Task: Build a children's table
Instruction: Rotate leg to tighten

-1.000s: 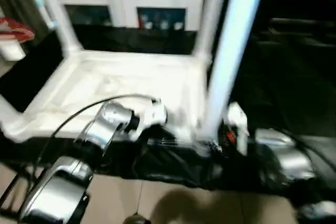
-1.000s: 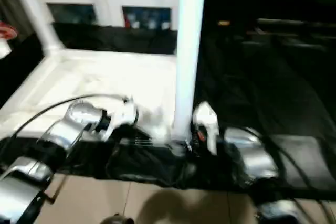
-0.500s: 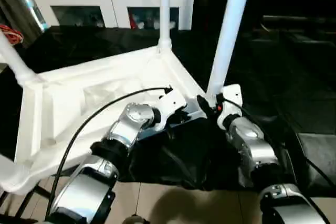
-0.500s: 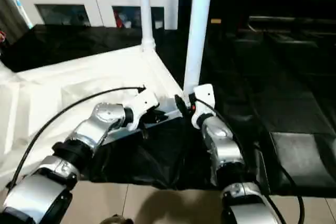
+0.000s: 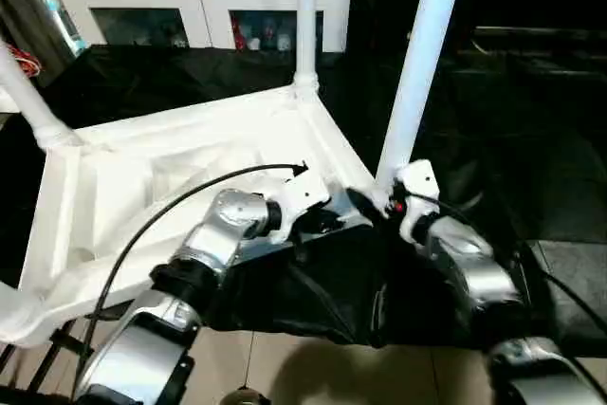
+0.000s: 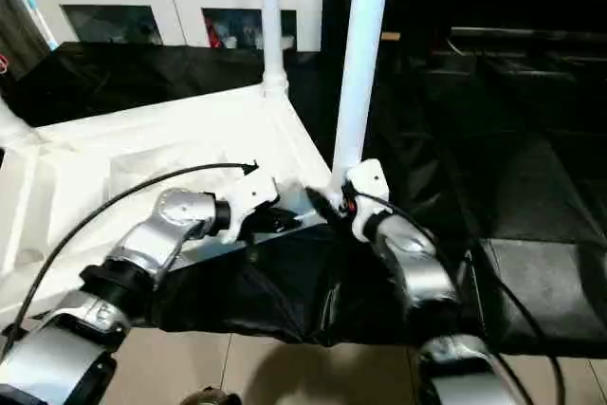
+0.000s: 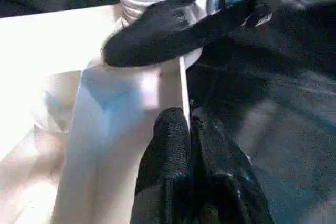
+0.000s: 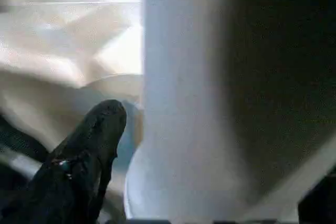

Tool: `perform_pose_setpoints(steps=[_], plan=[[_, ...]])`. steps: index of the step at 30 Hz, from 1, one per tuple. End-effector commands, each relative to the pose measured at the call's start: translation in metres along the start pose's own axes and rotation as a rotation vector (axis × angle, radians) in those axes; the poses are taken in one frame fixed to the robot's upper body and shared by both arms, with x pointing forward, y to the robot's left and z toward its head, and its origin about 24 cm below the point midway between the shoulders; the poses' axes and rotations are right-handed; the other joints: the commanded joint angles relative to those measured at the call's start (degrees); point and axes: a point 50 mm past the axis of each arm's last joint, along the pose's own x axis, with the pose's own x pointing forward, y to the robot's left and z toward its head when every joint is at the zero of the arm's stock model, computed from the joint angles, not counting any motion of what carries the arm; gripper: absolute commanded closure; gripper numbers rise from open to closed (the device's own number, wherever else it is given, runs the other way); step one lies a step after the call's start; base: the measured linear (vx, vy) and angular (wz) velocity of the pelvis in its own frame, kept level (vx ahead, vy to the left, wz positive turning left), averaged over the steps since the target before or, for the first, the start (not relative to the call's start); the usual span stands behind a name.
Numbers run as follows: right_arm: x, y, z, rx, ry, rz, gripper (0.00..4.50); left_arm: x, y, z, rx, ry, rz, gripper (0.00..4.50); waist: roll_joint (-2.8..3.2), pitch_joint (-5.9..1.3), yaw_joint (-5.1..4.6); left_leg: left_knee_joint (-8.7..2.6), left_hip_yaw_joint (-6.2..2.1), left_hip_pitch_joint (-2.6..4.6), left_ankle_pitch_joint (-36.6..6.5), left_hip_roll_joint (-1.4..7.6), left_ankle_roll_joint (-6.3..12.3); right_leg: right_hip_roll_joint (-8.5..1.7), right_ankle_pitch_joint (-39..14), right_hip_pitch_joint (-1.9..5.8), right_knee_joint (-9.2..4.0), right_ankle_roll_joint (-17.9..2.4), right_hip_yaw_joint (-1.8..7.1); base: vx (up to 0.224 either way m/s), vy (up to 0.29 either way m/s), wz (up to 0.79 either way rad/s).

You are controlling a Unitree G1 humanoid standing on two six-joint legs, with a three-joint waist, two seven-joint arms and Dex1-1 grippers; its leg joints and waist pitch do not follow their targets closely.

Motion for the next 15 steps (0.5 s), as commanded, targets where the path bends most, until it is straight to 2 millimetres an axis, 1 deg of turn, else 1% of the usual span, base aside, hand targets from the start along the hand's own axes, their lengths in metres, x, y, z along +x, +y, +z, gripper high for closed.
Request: perform_pose_setpoints(steps=[1, 2, 3, 4, 5, 6, 7, 8, 10, 11, 13, 14, 15], plan=[[-0.001, 0.019, -0.006, 0.001, 0.044, 0.225, 0.68, 0.004, -0.007, 0.015, 0.099, -0.039, -0.116, 4.50, -0.85, -3.67, 0.31, -3.35, -0.69, 0.32, -15.37, 2.44, 5.04, -3.50, -15.56, 3.05, -4.26, -11.08, 2.30, 0.000, 0.000, 0.00], [-0.001, 0.019, -0.006, 0.001, 0.044, 0.225, 0.68, 0.004, -0.007, 0.015, 0.099, -0.039, -0.116, 4.50, -0.82, -3.75, 0.44, -3.34, -0.68, 0.42, -15.45, 2.53, 4.86, -3.58, -15.83, 2.99, -4.19, -11.16, 2.33, 0.000, 0.000, 0.00], [-0.003, 0.019, -0.005, 0.002, 0.044, 0.257, 0.68, 0.002, -0.006, 0.014, 0.103, -0.035, -0.125, 4.50, -0.82, -3.67, 0.40, -3.45, -0.77, 0.36, -15.70, 2.59, 4.48, -3.60, -16.41, 2.94, -4.20, -11.39, 2.33, 0.000, 0.000, 0.00], [-0.013, 0.023, -0.002, 0.000, 0.053, 0.393, 0.68, -0.005, -0.004, 0.012, 0.105, -0.027, -0.157, 4.50, -0.89, -3.65, 0.43, -3.49, -0.79, 0.39, -15.96, 2.61, 4.25, -3.65, -16.98, 2.88, -4.25, -11.37, 2.32, 0.000, 0.000, 0.00], [-0.013, 0.023, -0.002, 0.000, 0.053, 0.393, 0.68, -0.005, -0.004, 0.012, 0.105, -0.027, -0.157, 4.50, -0.99, -3.62, 0.72, -3.42, -0.80, 0.49, -16.47, 2.56, 4.53, -3.55, -17.88, 3.03, -4.29, -10.96, 2.32, 0.000, 0.000, 0.00], [-0.018, 0.025, -0.001, 0.001, 0.061, 0.461, 0.68, -0.008, -0.003, 0.011, 0.106, -0.022, -0.171, 4.50, -0.96, -3.61, 0.74, -3.47, -0.78, 0.50, -16.56, 2.68, 4.61, -3.57, -18.01, 2.85, -4.30, -10.92, 2.40, 0.000, 0.000, 0.00], [-0.021, 0.026, -0.001, 0.001, 0.066, 0.493, 0.68, -0.010, -0.003, 0.011, 0.108, -0.020, -0.178, 4.50, -0.94, -3.65, 1.00, -3.47, -0.84, 0.54, -16.42, 2.68, 4.72, -3.61, -18.10, 2.93, -4.30, -10.97, 2.39, 0.000, 0.000, 0.00], [-0.026, 0.029, -0.001, -0.015, 0.091, 0.556, 0.84, -0.013, -0.002, 0.010, 0.114, -0.007, -0.201, 4.50, -0.83, -3.67, 1.19, -3.43, -0.84, 0.52, -16.15, 2.76, 4.60, -3.66, -17.70, 2.79, -4.25, -11.16, 2.46, 0.000, 0.000, 0.00], [-0.028, 0.030, -0.002, -0.025, 0.105, 0.579, 1.02, -0.015, -0.001, 0.009, 0.116, 0.000, -0.214, 4.50, -0.95, -3.72, 1.38, -3.41, -0.84, 0.49, -15.81, 2.72, 4.39, -3.72, -17.64, 2.79, -4.18, -11.17, 2.47, 0.000, 0.000, 0.00], [-0.032, 0.031, -0.003, -0.049, 0.133, 0.630, 1.05, -0.018, 0.000, 0.008, 0.125, 0.014, -0.231, 4.50, -0.81, -3.71, 1.50, -3.42, -0.89, 0.52, -15.65, 2.76, 4.09, -3.75, -17.60, 2.79, -4.20, -11.25, 2.45, 0.000, 0.000, 0.00], [-0.034, 0.032, -0.002, -0.049, 0.138, 0.652, 1.26, -0.020, 0.002, 0.007, 0.132, 0.022, -0.241, 4.50, -0.85, -3.76, 1.61, -3.38, -0.88, 0.50, -15.58, 2.73, 4.01, -3.77, -17.13, 2.79, -4.11, -11.49, 2.46, 0.000, 0.000, 0.00], [-0.034, 0.032, -0.002, -0.049, 0.138, 0.652, 1.37, -0.020, 0.002, 0.007, 0.132, 0.022, -0.241, 4.50, -0.74, -3.82, 1.65, -3.35, -0.88, 0.51, -15.47, 2.71, 4.01, -3.73, -16.76, 2.82, -4.06, -11.58, 2.44, 0.000, 0.000, 0.00], [-0.034, 0.032, 0.000, -0.044, 0.135, 0.662, 1.43, -0.021, 0.002, 0.007, 0.135, 0.025, -0.249, 4.50, -0.82, -3.79, 1.65, -3.35, -0.88, 0.50, -15.35, 2.67, 3.92, -3.73, -16.49, 2.86, -4.07, -11.78, 2.38, 0.000, 0.000, 0.00]])
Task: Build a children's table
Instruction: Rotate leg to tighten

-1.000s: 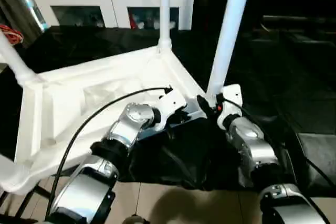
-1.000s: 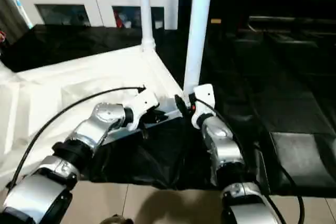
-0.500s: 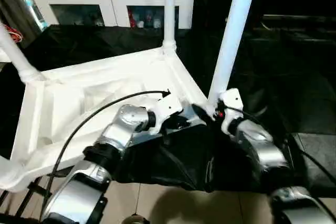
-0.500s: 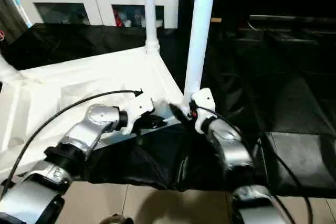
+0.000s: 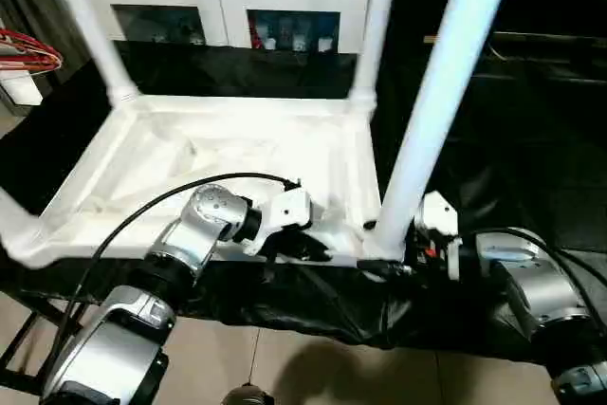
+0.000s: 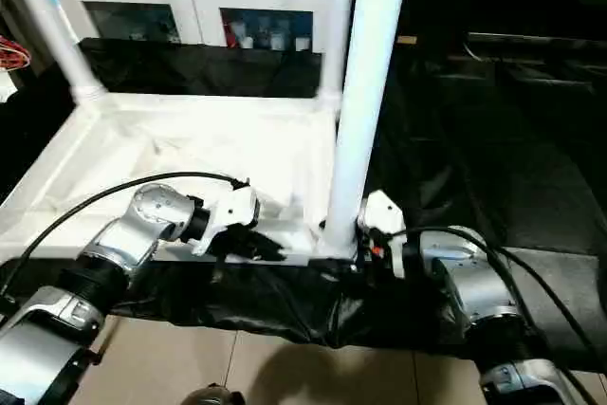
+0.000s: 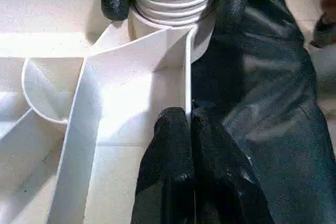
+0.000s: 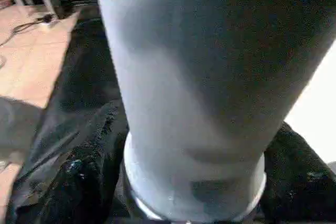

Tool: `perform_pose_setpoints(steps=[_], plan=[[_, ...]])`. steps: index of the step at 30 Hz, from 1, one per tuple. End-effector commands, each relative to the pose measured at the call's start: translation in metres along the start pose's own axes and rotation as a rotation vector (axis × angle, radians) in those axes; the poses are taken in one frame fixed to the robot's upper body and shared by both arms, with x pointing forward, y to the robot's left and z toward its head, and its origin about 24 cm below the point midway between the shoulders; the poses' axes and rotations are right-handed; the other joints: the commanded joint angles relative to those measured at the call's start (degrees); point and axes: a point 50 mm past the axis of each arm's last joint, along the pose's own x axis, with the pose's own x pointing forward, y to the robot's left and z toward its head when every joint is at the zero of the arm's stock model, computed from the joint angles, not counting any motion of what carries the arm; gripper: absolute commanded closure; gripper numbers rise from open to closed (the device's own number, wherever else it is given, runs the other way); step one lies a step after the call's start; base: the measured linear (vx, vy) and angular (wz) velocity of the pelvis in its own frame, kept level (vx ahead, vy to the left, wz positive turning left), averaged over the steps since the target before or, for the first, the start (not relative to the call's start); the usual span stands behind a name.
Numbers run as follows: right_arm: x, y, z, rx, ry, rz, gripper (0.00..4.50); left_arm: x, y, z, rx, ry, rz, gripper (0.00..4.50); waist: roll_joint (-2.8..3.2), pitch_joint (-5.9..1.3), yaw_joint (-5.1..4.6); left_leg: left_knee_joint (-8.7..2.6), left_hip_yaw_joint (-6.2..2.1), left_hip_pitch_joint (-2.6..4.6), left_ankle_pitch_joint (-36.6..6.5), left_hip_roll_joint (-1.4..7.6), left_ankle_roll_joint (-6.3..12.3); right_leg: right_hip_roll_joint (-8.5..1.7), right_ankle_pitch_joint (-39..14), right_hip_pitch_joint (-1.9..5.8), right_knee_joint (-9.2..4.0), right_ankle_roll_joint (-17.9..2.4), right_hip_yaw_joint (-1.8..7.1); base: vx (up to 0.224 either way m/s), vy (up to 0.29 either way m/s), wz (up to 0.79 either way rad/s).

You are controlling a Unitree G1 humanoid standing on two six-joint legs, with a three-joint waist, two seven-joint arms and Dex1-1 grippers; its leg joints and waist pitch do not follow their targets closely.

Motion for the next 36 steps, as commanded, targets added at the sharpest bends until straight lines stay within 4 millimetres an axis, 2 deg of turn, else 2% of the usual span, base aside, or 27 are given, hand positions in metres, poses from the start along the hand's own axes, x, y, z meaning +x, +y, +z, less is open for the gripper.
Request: perform_pose_setpoints(steps=[1, 8, 11, 13, 14, 15, 16, 18, 19, 21, 22, 24, 25, 26, 28, 29, 31, 36], plan=[[0.014, 0.015, 0.001, -0.006, 0.007, 0.140, 1.48, -0.001, 0.008, 0.014, 0.059, -0.005, 0.011, 4.50, -0.72, -3.84, 0.00, -3.52, -0.87, 0.57, -15.32, 2.63, 3.86, -3.70, -16.50, 2.75, -4.18, -11.73, 2.41, 0.000, 0.000, 0.00], [0.019, 0.017, 0.003, -0.009, -0.005, 0.140, 1.75, -0.001, 0.009, 0.014, 0.057, -0.014, 0.021, 4.50, -0.80, -3.89, 0.40, -3.49, -0.90, 0.62, -15.27, 2.70, 3.53, -3.82, -16.61, 2.73, -4.12, -11.69, 2.40, 0.000, 0.000, 0.00], [0.023, 0.015, 0.001, 0.017, -0.027, 0.085, 1.77, 0.002, 0.011, 0.015, 0.038, -0.041, 0.062, 4.50, -1.04, -3.90, 0.50, -3.43, -0.86, 0.52, -14.80, 2.66, 3.60, -3.82, -16.46, 2.73, -4.05, -11.70, 2.40, 0.000, 0.000, 0.00], [0.027, 0.012, -0.001, 0.042, -0.041, 0.024, 1.77, 0.004, 0.014, 0.016, 0.024, -0.055, 0.106, 4.50, -1.05, -3.74, 0.47, -3.54, -0.89, 0.52, -15.35, 2.60, 3.31, -3.84, -18.31, 2.66, -4.21, -11.20, 2.36, 0.000, 0.000, 0.00], [0.032, 0.006, -0.003, 0.080, -0.062, -0.080, 1.77, 0.007, 0.018, 0.018, 0.000, -0.068, 0.168, 4.50, -1.26, -3.63, 0.39, -3.64, -0.89, 0.59, -15.93, 2.57, 2.89, -3.87, -20.37, 2.57, -4.40, -10.57, 2.35, 0.000, 0.000, 0.00], [0.033, 0.004, -0.004, 0.094, -0.064, -0.113, 1.78, 0.008, 0.019, 0.018, -0.003, -0.070, 0.182, 4.50, -1.07, -3.56, 0.31, -3.72, -0.96, 0.66, -16.39, 2.58, 2.45, -3.96, -21.44, 2.42, -4.46, -10.38, 2.38, 0.000, 0.000, 0.00], [0.039, -0.008, -0.009, 0.160, -0.075, -0.310, 1.78, 0.015, 0.022, 0.021, -0.029, -0.080, 0.244, 4.50, -1.13, -3.44, -0.25, -4.01, -1.19, 0.80, -18.08, 2.35, 0.95, -4.13, -25.30, 2.32, -4.83, -9.32, 2.23, 0.000, 0.000, 0.00], [0.043, -0.013, -0.012, 0.187, -0.078, -0.395, 1.78, 0.019, 0.024, 0.024, -0.039, -0.089, 0.266, 4.50, -1.23, -3.35, -1.01, -4.27, -1.46, 0.64, -18.98, 2.29, 0.18, -4.18, -27.43, 2.57, -5.02, -8.33, 2.06, 0.000, 0.000, 0.00], [0.045, -0.016, -0.014, 0.201, -0.074, -0.456, 1.78, 0.022, 0.023, 0.026, -0.044, -0.097, 0.273, 4.50, -1.19, -3.45, -1.39, -4.28, -1.51, 0.69, -18.93, 2.30, -0.07, -4.19, -27.36, 2.54, -5.12, -7.88, 2.09, 0.000, 0.000, 0.00], [0.048, -0.021, -0.017, 0.223, -0.060, -0.568, 1.78, 0.029, 0.023, 0.029, -0.044, -0.095, 0.292, 4.50, -1.17, -3.57, -1.96, -4.14, -1.30, 0.88, -18.98, 2.25, 0.22, -4.05, -25.31, 2.34, -5.14, -8.51, 2.27, 0.000, 0.000, 0.00], [0.050, -0.025, -0.019, 0.237, -0.035, -0.667, 1.78, 0.035, 0.022, 0.031, -0.043, -0.090, 0.305, 4.50, -1.01, -3.63, -2.19, -4.15, -1.26, 0.69, -18.22, 2.22, 0.43, -3.90, -22.90, 2.42, -4.95, -9.05, 2.37, 0.000, 0.000, 0.00], [0.053, -0.030, -0.022, 0.258, -0.005, -0.786, 1.78, 0.041, 0.022, 0.033, -0.044, -0.080, 0.332, 4.50, -1.01, -3.77, -2.36, -4.00, -1.15, 0.66, -16.83, 2.14, 0.52, -3.79, -19.36, 2.48, -4.59, -9.97, 2.42, 0.000, 0.000, 0.00], [0.056, -0.033, -0.023, 0.272, 0.009, -0.844, 1.78, 0.045, 0.022, 0.034, -0.046, -0.073, 0.354, 4.50, -0.70, -3.82, -2.52, -3.96, -1.05, 0.54, -16.05, 2.07, 0.57, -3.65, -17.66, 2.53, -4.43, -10.33, 2.44, 0.000, 0.000, 0.00], [0.059, -0.033, -0.022, 0.265, 0.003, -0.870, 1.78, 0.048, 0.021, 0.035, -0.054, -0.075, 0.366, 4.50, -0.82, -3.82, -2.50, -3.91, -0.99, 0.68, -15.92, 1.97, 0.64, -3.63, -17.66, 2.58, -4.53, -10.41, 2.36, 0.000, 0.000, 0.00], [0.063, -0.033, -0.018, 0.249, -0.021, -0.879, 1.78, 0.052, 0.019, 0.036, -0.059, -0.083, 0.360, 4.50, -0.67, -3.88, -2.31, -3.79, -0.94, 0.65, -15.61, 1.98, 1.13, -3.73, -17.21, 2.62, -4.54, -10.32, 2.42, 0.000, 0.000, 0.00], [0.065, -0.033, -0.017, 0.249, -0.033, -0.875, 1.44, 0.053, 0.018, 0.036, -0.058, -0.085, 0.355, 4.50, -0.67, -3.88, -2.31, -3.79, -0.94, 0.65, -15.61, 1.98, 1.13, -3.73, -17.21, 2.62, -4.54, -10.32, 2.42, 0.000, 0.000, 0.00], [0.067, -0.032, -0.014, 0.257, -0.063, -0.853, 1.07, 0.053, 0.017, 0.035, -0.050, -0.083, 0.348, 4.50, -0.73, -3.90, -2.32, -3.91, -0.99, 0.60, -16.20, 2.06, 1.66, -3.57, -16.62, 2.74, -4.48, -10.16, 2.37, 0.000, 0.000, 0.00], [0.061, -0.035, -0.012, 0.218, -0.066, -0.814, 0.76, 0.043, 0.017, 0.028, -0.035, -0.070, 0.329, 4.50, -0.83, -3.88, -2.14, -3.91, -0.95, 0.63, -16.32, 2.16, 1.95, -3.70, -16.18, 2.76, -4.44, -10.55, 2.46, 0.000, 0.000, 0.00]])
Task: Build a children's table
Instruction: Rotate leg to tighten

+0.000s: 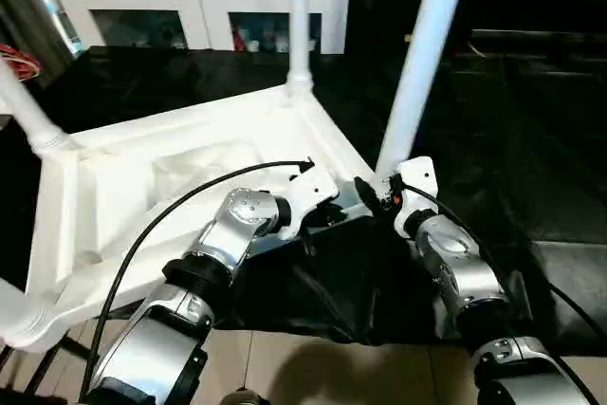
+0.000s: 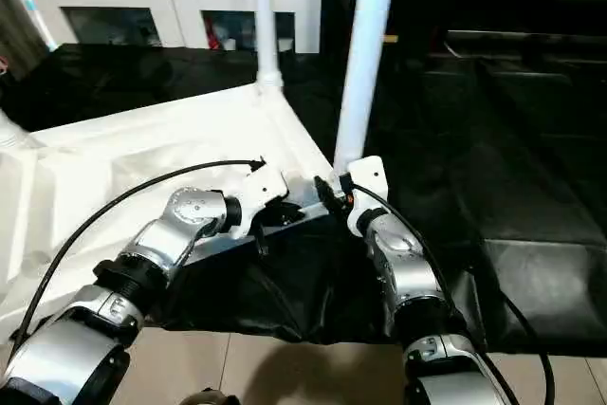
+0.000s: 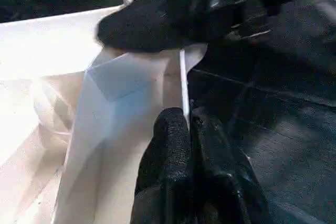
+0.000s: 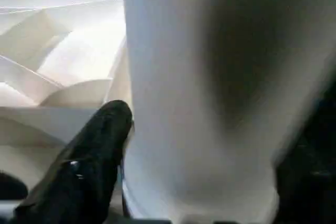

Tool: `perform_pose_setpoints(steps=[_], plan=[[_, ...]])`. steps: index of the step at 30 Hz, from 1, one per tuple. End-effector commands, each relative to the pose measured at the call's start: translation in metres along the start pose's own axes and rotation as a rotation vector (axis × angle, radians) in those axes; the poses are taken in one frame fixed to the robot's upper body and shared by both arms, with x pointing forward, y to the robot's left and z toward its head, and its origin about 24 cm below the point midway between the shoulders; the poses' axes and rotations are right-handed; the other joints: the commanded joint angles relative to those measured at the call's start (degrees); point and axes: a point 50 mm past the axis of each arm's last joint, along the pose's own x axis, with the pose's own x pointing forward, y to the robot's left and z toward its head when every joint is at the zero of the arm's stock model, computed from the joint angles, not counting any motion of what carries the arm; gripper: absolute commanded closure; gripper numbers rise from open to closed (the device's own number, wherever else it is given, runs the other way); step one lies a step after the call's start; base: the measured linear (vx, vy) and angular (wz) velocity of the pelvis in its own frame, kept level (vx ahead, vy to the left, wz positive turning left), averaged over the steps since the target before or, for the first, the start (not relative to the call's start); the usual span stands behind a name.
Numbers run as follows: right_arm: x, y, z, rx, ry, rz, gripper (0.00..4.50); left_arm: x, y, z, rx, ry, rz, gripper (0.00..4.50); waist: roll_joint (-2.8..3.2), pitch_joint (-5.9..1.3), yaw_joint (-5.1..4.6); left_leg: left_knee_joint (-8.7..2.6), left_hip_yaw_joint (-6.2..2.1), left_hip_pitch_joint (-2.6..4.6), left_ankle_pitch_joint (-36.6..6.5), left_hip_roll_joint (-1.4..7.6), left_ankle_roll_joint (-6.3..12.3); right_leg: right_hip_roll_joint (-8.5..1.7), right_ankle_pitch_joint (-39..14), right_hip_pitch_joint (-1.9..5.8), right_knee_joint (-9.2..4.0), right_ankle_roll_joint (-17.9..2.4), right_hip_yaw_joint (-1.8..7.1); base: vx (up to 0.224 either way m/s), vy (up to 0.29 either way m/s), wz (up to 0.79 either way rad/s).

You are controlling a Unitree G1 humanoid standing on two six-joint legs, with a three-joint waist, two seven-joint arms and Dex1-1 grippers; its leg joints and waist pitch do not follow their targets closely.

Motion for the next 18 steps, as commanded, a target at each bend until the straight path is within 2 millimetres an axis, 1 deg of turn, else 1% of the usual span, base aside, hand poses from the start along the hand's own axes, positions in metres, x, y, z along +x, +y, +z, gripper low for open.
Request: perform_pose_setpoints(steps=[1, 2, 4, 6, 7, 8, 9, 10, 11, 12, 13, 14, 16, 18], plan=[[-0.001, 0.008, -0.017, -0.019, 0.083, 0.069, 0.76, 0.004, -0.008, 0.013, 0.072, -0.051, -0.086, 4.50, -0.63, -3.71, -0.21, -3.72, -0.90, 0.34, -16.15, 2.14, 2.14, -3.66, -15.96, 2.78, -4.37, -10.63, 2.40, 0.000, 0.000, 0.00], [-0.001, 0.008, -0.017, -0.019, 0.083, 0.069, 0.76, 0.004, -0.008, 0.013, 0.072, -0.051, -0.086, 4.50, -0.56, -3.69, -0.19, -3.75, -0.92, 0.35, -16.26, 2.19, 2.14, -3.70, -15.97, 2.73, -4.39, -10.65, 2.41, 0.000, 0.000, 0.00], [-0.007, 0.005, -0.015, -0.081, 0.080, 0.186, 0.76, -0.005, -0.010, 0.007, 0.094, -0.054, -0.163, 4.50, -0.60, -3.68, -0.14, -3.77, -0.96, 0.25, -16.53, 2.26, 2.46, -3.67, -15.92, 2.90, -4.30, -10.74, 2.32, 0.000, 0.000, 0.00], [-0.008, 0.004, -0.015, -0.088, 0.080, 0.199, 0.76, -0.006, -0.010, 0.007, 0.097, -0.054, -0.173, 4.50, -0.61, -3.67, -0.18, -3.71, -0.88, 0.21, -16.50, 2.28, 2.62, -3.62, -15.52, 2.88, -4.28, -10.79, 2.36, 0.000, 0.000, 0.00], [-0.009, 0.004, -0.015, -0.101, 0.078, 0.229, 0.76, -0.008, -0.010, 0.006, 0.102, -0.050, -0.184, 4.50, -0.49, -3.62, -0.21, -3.71, -0.86, 0.29, -16.68, 2.27, 2.67, -3.60, -15.83, 2.79, -4.31, -10.94, 2.37, 0.000, 0.000, 0.00], [-0.017, 0.006, -0.011, -0.137, 0.055, 0.368, 0.76, -0.013, -0.009, 0.003, 0.113, -0.051, -0.214, 4.50, -0.51, -3.60, -0.14, -3.70, -0.81, 0.34, -17.07, 2.26, 2.71, -3.59, -16.48, 2.80, -4.40, -10.94, 2.33, 0.000, 0.000, 0.00], [-0.017, 0.006, -0.011, -0.137, 0.055, 0.368, 0.76, -0.013, -0.009, 0.003, 0.113, -0.051, -0.214, 4.50, -0.64, -3.55, 0.01, -3.70, -0.80, 0.30, -17.34, 2.25, 2.98, -3.51, -16.78, 2.96, -4.48, -10.60, 2.26, 0.000, 0.000, 0.00], [-0.026, 0.009, -0.009, -0.143, 0.051, 0.507, 0.76, -0.018, -0.008, 0.002, 0.119, -0.052, -0.244, 4.50, -0.61, -3.64, 0.17, -3.66, -0.78, 0.30, -16.80, 2.42, 3.53, -3.46, -15.78, 2.93, -4.35, -10.82, 2.33, 0.000, 0.000, 0.00], [-0.031, 0.010, -0.008, -0.149, 0.051, 0.582, 0.76, -0.021, -0.007, 0.001, 0.120, -0.053, -0.261, 4.50, -0.63, -3.68, 0.33, -3.57, -0.79, 0.35, -16.80, 2.47, 3.85, -3.46, -15.40, 2.98, -4.25, -10.96, 2.33, 0.000, 0.000, 0.00], [-0.031, 0.010, -0.008, -0.149, 0.051, 0.582, 0.76, -0.021, -0.007, 0.001, 0.120, -0.053, -0.261, 4.50, -0.68, -3.59, 0.45, -3.56, -0.76, 0.27, -16.57, 2.47, 4.25, -3.39, -15.19, 2.98, -4.30, -10.96, 2.35, 0.000, 0.000, 0.00], [-0.036, 0.010, -0.008, -0.144, 0.065, 0.647, 0.76, -0.023, -0.006, 0.001, 0.122, -0.052, -0.272, 4.50, -0.79, -3.58, 0.61, -3.52, -0.69, 0.35, -16.58, 2.50, 4.63, -3.41, -15.24, 2.93, -4.30, -11.34, 2.35, 0.000, 0.000, 0.00], [-0.046, 0.011, -0.008, -0.169, 0.089, 0.760, 0.76, -0.027, -0.003, 0.001, 0.133, -0.044, -0.290, 4.50, -0.93, -3.53, 0.82, -3.57, -0.74, 0.27, -16.55, 2.56, 4.64, -3.51, -16.10, 2.95, -4.32, -11.39, 2.32, 0.000, 0.000, 0.00], [-0.048, 0.011, -0.008, -0.183, 0.096, 0.790, 0.76, -0.029, -0.002, 0.001, 0.137, -0.041, -0.296, 4.50, -0.77, -3.51, 1.25, -3.61, -0.81, 0.42, -17.14, 2.73, 4.43, -3.73, -18.24, 2.73, -4.47, -10.92, 2.41, 0.000, 0.000, 0.00], [-0.056, 0.011, -0.008, -0.207, 0.123, 0.888, 0.76, -0.033, 0.003, 0.003, 0.149, -0.034, -0.310, 4.50, -0.99, -3.40, 1.42, -3.67, -0.85, 0.35, -17.40, 2.66, 3.79, -3.76, -19.72, 2.67, -4.55, -10.70, 2.43, 0.000, 0.000, 0.00]])
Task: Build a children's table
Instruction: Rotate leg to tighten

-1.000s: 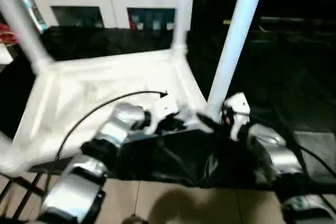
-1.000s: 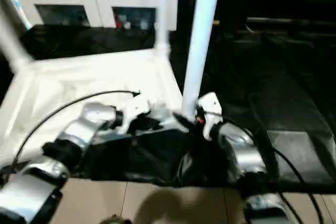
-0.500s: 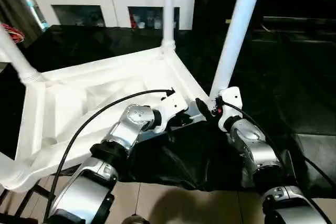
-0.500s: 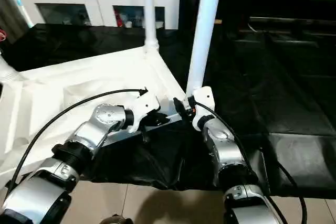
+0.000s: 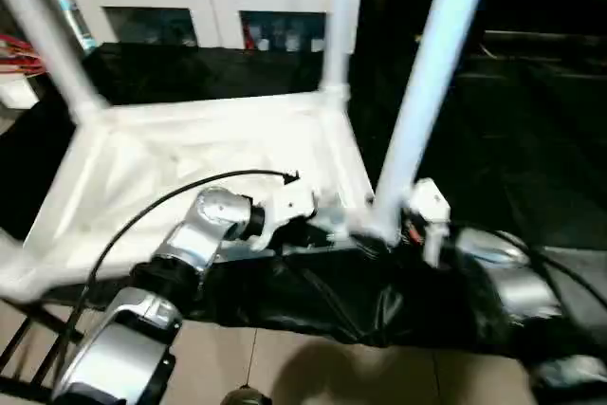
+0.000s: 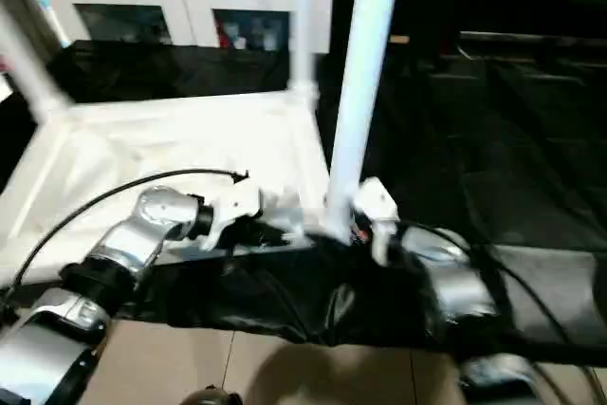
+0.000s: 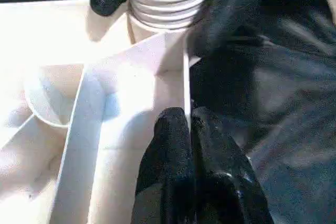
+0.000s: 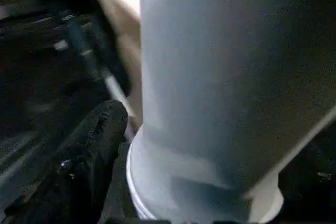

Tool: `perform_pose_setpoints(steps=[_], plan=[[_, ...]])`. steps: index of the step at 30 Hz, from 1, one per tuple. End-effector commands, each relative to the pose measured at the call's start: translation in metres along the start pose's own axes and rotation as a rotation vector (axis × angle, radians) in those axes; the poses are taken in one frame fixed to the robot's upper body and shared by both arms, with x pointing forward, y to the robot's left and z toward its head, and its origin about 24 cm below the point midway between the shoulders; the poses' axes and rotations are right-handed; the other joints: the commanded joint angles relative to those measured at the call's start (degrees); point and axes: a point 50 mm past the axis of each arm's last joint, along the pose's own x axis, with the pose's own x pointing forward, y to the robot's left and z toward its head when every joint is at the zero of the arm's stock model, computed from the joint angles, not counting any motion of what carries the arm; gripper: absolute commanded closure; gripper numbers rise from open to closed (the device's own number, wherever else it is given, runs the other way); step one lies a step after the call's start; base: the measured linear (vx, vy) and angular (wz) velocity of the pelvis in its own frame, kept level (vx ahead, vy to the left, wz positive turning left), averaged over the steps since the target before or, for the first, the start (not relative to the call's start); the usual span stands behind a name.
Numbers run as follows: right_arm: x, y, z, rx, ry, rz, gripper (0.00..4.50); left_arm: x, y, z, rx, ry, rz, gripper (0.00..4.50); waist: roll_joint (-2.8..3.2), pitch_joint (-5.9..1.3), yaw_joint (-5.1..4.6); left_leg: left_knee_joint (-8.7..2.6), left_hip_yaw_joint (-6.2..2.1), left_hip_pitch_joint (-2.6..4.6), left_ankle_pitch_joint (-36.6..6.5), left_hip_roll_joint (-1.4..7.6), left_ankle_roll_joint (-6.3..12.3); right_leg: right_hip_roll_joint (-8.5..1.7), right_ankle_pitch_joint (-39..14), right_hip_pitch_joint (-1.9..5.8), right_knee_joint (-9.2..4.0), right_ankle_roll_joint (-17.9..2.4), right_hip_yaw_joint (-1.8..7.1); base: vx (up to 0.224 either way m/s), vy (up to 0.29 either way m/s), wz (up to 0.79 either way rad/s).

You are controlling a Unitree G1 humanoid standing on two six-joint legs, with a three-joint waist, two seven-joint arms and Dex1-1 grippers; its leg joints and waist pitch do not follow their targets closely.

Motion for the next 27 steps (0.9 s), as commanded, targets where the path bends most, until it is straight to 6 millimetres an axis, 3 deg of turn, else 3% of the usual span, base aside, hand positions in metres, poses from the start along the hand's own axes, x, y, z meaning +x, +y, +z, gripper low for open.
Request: perform_pose_setpoints(steps=[1, 5, 6, 11, 16, 23, 24, 25, 27], plan=[[0.010, 0.019, -0.002, -0.003, 0.025, 0.181, 0.76, 0.001, 0.006, 0.018, 0.075, -0.031, -0.016, 4.50, -0.95, -3.49, 0.01, -3.79, -0.90, 0.48, -17.44, 2.59, 3.69, -3.76, -20.20, 2.72, -4.62, -10.52, 2.43, 0.000, 0.000, 0.00], [0.005, 0.023, 0.000, -0.015, 0.052, 0.266, 0.76, -0.004, 0.008, 0.018, 0.087, -0.016, -0.036, 4.50, -0.94, -3.65, 0.36, -3.68, -0.90, 0.49, -16.24, 2.68, 3.85, -3.73, -18.05, 2.64, -4.34, -11.08, 2.49, 0.000, 0.000, 0.00], [0.005, 0.023, 0.000, -0.016, 0.054, 0.278, 1.01, -0.005, 0.009, 0.018, 0.089, -0.013, -0.037, 4.50, -0.91, -3.71, 0.40, -3.66, -0.93, 0.47, -15.98, 2.73, 3.81, -3.81, -17.56, 2.68, -4.23, -11.25, 2.48, 0.000, 0.000, 0.00], [0.004, 0.024, 0.002, -0.007, 0.055, 0.291, 1.19, -0.007, 0.010, 0.018, 0.091, -0.012, -0.036, 4.50, -0.92, -3.72, 0.60, -3.54, -0.87, 0.44, -15.51, 2.64, 3.74, -3.84, -17.31, 2.67, -4.23, -11.53, 2.41, 0.000, 0.000, 0.00], [0.007, 0.027, 0.002, 0.003, 0.043, 0.307, 1.67, -0.007, 0.010, 0.017, 0.089, -0.016, -0.042, 4.50, -0.96, -3.70, 0.92, -3.58, -0.91, 0.45, -15.65, 2.66, 3.59, -3.78, -18.11, 2.66, -4.29, -11.06, 2.41, 0.000, 0.000, 0.00], [0.009, 0.032, 0.001, 0.050, 0.024, 0.315, 1.74, -0.008, 0.011, 0.015, 0.081, -0.015, -0.036, 4.50, -0.86, -3.66, 1.29, -3.64, -0.96, 0.48, -16.33, 2.68, 3.20, -3.88, -19.12, 2.61, -4.39, -10.70, 2.44, 0.000, 0.000, 0.00], [0.011, 0.032, 0.000, 0.070, 0.010, 0.294, 1.75, -0.008, 0.012, 0.015, 0.072, -0.018, -0.018, 4.50, -0.91, -3.68, 1.33, -3.64, -0.96, 0.56, -16.61, 2.69, 3.04, -3.94, -19.78, 2.59, -4.46, -10.49, 2.44, 0.000, 0.000, 0.00], [0.019, 0.024, -0.005, 0.132, -0.018, 0.146, 1.75, -0.005, 0.018, 0.017, 0.050, -0.018, 0.066, 4.50, -0.99, -3.68, 1.35, -3.64, -0.97, 0.45, -16.27, 2.64, 3.02, -3.97, -19.81, 2.62, -4.44, -10.35, 2.47, 0.000, 0.000, 0.00], [0.022, 0.021, -0.006, 0.149, -0.021, 0.099, 1.75, -0.003, 0.020, 0.018, 0.042, -0.017, 0.095, 4.50, -0.82, -3.61, 1.16, -3.79, -1.08, 0.59, -17.16, 2.57, 2.06, -3.97, -21.45, 2.36, -4.58, -10.13, 2.34, 0.000, 0.000, 0.00]])
